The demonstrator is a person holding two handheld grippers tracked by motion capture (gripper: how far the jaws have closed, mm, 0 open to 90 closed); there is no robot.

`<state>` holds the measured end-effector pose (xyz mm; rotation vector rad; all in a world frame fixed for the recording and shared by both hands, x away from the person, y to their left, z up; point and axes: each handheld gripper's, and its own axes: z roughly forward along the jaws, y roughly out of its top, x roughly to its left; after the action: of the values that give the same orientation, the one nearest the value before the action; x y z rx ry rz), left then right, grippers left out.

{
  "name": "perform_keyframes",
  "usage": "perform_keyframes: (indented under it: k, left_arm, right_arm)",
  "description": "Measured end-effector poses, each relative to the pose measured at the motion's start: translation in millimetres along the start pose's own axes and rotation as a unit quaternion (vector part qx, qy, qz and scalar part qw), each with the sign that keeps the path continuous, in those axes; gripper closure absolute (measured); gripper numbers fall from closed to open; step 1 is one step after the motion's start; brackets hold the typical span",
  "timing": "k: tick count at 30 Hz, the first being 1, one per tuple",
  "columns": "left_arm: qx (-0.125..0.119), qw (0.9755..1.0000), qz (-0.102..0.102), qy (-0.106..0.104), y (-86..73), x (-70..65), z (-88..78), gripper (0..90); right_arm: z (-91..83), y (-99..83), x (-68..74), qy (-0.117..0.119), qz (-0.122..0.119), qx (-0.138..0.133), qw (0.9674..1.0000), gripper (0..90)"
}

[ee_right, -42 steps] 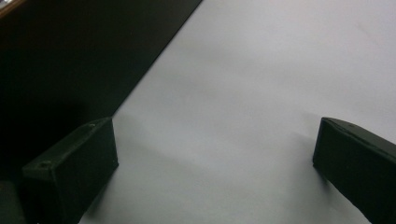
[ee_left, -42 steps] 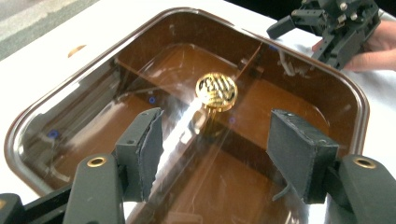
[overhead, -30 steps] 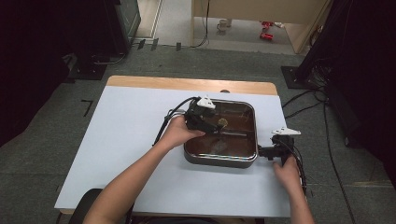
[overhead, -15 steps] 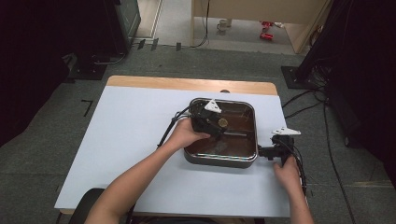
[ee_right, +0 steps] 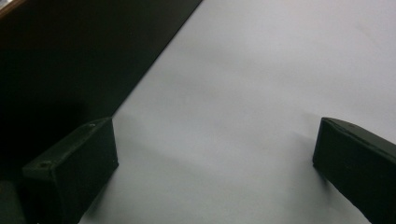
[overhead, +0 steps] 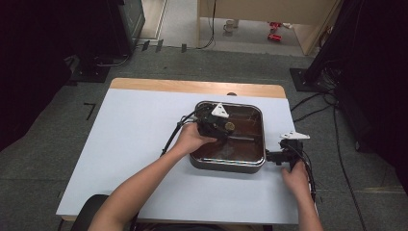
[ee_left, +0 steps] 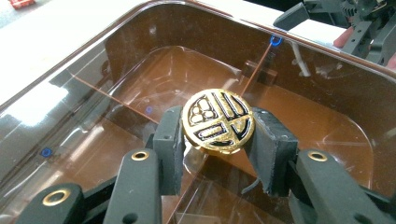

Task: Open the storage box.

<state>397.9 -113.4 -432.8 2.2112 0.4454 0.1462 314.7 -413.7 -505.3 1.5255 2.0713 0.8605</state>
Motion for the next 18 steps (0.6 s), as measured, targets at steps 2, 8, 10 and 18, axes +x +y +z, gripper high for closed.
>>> perform_keyframes:
  k: [2, 8, 10, 18]
  left_arm:
    - [0.002, 1.0000, 0.001, 0.001, 0.7, -0.4, -0.4, 58.7]
    - [-0.002, 1.0000, -0.003, -0.006, 3.2, 1.3, -5.7, 58.8]
    - [-0.009, 0.9999, -0.006, -0.007, 5.3, 1.6, -10.0, 58.8]
    - [-0.024, 0.9997, -0.006, -0.005, 16.1, -1.0, -30.6, 58.8]
  right_arm:
    - [0.0, 0.0, 0.0, 0.000, 0.000, 0.000, 1.0000, 0.0]
    - [0.0, 0.1, 0.2, 0.000, 0.000, 0.000, 1.0000, 0.0]
    - [-0.1, 0.1, 0.3, 0.000, 0.000, 0.000, 1.0000, 0.0]
    - [-0.1, 0.0, 0.7, -0.001, 0.001, -0.001, 1.0000, 0.0]
